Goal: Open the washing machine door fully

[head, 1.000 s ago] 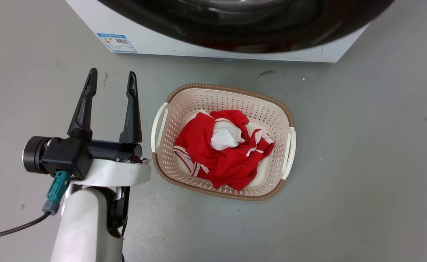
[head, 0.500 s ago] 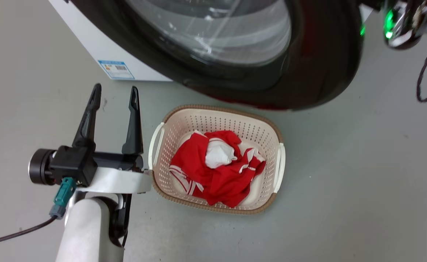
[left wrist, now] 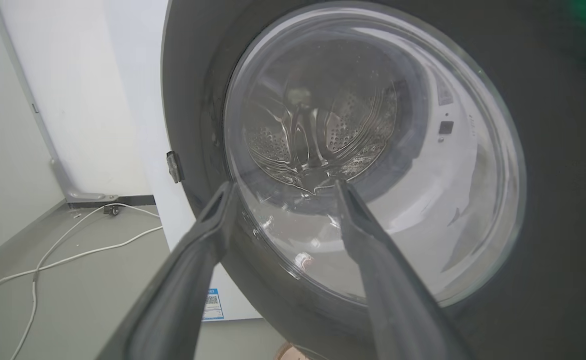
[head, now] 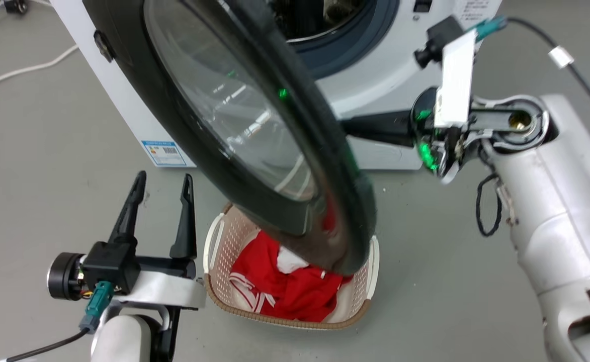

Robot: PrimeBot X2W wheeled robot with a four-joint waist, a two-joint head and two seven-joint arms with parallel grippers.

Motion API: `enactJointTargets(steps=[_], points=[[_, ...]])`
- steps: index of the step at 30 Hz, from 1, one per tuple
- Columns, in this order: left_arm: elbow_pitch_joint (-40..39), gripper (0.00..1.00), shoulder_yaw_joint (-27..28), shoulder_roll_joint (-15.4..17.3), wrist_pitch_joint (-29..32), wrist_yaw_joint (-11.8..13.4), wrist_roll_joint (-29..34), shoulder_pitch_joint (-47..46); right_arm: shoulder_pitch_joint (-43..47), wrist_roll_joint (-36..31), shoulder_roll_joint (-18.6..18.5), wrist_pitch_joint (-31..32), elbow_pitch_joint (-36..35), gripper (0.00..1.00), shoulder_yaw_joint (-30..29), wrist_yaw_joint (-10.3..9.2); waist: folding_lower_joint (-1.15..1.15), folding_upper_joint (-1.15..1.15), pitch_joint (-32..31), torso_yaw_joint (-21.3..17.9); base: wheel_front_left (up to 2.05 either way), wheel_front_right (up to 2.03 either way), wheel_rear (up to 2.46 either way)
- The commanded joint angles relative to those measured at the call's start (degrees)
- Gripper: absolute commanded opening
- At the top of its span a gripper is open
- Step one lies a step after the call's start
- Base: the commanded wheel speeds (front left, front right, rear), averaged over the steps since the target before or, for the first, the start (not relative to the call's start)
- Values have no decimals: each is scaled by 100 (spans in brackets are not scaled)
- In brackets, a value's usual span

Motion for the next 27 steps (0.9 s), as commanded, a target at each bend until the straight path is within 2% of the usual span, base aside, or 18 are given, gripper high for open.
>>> enactJointTargets(steps=[1, 4, 12, 18, 22, 24, 25, 27], points=[[23, 100, -28, 11, -13, -26, 32, 89, 213, 52, 70, 57, -118, 0, 58, 0, 0, 0, -152, -5, 0, 0, 0], [49, 100, -76, 8, -13, -38, 38, 159, 517, 160, 199, 137, -419, 0, 204, 0, 0, 0, -254, 36, 0, 0, 0], [94, 100, -146, -2, -13, -73, -45, 229, 1108, 529, 264, -33, -975, 0, 824, 0, 0, 0, -435, 175, 0, 0, 0], [108, 100, -227, -9, -13, -86, -78, 274, 1244, 892, 249, -638, -1241, 0, 1376, 0, 0, 0, -474, 246, 0, 0, 0], [96, 100, -219, -11, -13, -66, -91, 291, 1425, 853, 244, -1537, -1448, 0, 1253, 0, 0, 0, -506, 239, 0, 0, 0], [87, 100, -200, -12, -13, -58, -97, 321, 1582, 769, 239, -2130, -1549, 0, 1020, 0, 0, 0, -533, 209, 0, 0, 0], [72, 100, -159, -11, -13, -50, -93, 357, 1766, 679, 191, -2718, -1667, 0, 753, 0, 0, 0, -557, 151, 0, 0, 0], [65, 100, -127, -12, -13, -63, -81, 379, 2001, 573, 95, -3263, -1822, 0, 481, 0, 0, 0, -576, 95, 0, 0, 0]])
